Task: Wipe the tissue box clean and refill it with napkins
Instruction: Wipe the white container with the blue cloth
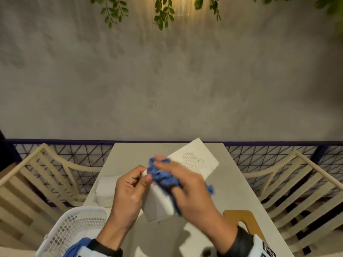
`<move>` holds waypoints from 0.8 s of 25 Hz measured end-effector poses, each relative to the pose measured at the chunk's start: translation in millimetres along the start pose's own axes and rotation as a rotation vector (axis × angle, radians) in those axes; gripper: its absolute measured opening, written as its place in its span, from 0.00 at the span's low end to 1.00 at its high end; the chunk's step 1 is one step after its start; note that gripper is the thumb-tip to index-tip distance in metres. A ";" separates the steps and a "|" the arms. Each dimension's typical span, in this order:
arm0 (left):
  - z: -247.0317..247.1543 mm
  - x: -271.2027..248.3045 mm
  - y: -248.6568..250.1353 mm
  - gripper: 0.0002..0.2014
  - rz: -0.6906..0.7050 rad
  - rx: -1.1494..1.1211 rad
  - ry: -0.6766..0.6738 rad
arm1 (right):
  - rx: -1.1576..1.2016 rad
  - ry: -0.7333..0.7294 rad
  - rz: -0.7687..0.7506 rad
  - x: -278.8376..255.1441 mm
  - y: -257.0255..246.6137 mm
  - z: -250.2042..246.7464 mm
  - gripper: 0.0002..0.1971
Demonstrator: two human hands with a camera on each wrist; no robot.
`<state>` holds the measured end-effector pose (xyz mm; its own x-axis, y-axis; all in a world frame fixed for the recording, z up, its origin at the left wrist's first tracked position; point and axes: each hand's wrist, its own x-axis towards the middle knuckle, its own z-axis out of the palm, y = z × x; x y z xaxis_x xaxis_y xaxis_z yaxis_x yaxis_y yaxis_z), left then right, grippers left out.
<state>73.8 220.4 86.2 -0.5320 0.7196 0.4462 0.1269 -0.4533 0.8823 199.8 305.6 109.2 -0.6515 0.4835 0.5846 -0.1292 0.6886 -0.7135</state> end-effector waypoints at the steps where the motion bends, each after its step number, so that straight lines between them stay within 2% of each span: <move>1: -2.4 0.6 -0.1 0.24 -0.010 -0.008 -0.012 | -0.013 -0.035 -0.014 1.2 -0.9 0.0 0.23; 2: -3.9 -0.3 -0.6 0.22 -0.019 0.011 -0.027 | -0.024 -0.036 0.020 4.6 5.1 -2.5 0.23; 4: -3.9 -1.7 0.8 0.18 -0.028 0.051 -0.035 | -0.027 0.057 0.141 12.2 9.2 -9.5 0.22; 5: -3.7 -0.4 1.8 0.18 -0.025 0.052 -0.020 | -0.013 0.074 0.132 11.8 5.6 -9.7 0.22; 8: -10.8 2.9 -0.6 0.26 -0.057 -0.033 0.020 | -0.019 -0.114 -0.111 -21.0 -6.7 -0.7 0.27; 9: -11.5 3.7 -1.0 0.26 -0.076 -0.053 0.015 | -0.066 -0.132 -0.171 -29.7 -1.9 -5.6 0.29; 10: -11.8 2.1 -1.3 0.26 -0.092 -0.046 0.009 | -0.094 -0.106 -0.158 -29.4 7.8 -14.3 0.29; 12: -4.5 -1.6 -3.0 0.25 -0.092 0.007 0.000 | -0.074 0.022 0.058 -11.4 19.3 -25.0 0.24; 13: 0.4 -1.5 -3.4 0.22 -0.081 0.017 0.007 | -0.050 0.037 0.122 -4.8 13.7 -23.8 0.23; 14: 2.6 -1.2 -4.3 0.17 -0.072 0.006 0.027 | -0.017 0.004 0.092 -4.9 4.4 -15.9 0.24; 15: 1.8 1.3 -4.2 0.14 -0.062 -0.008 0.045 | -0.009 -0.059 -0.021 -13.7 0.6 -8.0 0.25; 17: -5.4 2.5 -2.9 0.19 -0.071 -0.056 0.069 | -0.063 -0.202 -0.206 -33.7 1.0 -8.9 0.26; 18: -9.1 1.3 -2.3 0.22 -0.092 -0.093 0.079 | -0.076 -0.198 -0.209 -35.2 11.5 -21.7 0.27; 20: -9.8 -2.7 -1.8 0.25 -0.126 -0.139 0.087 | -0.073 -0.053 0.008 -19.2 28.3 -40.7 0.26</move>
<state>66.8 214.2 81.9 -0.6074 0.7297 0.3139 -0.0587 -0.4353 0.8984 239.0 337.8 93.6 -0.6911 0.4615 0.5562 -0.0704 0.7230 -0.6873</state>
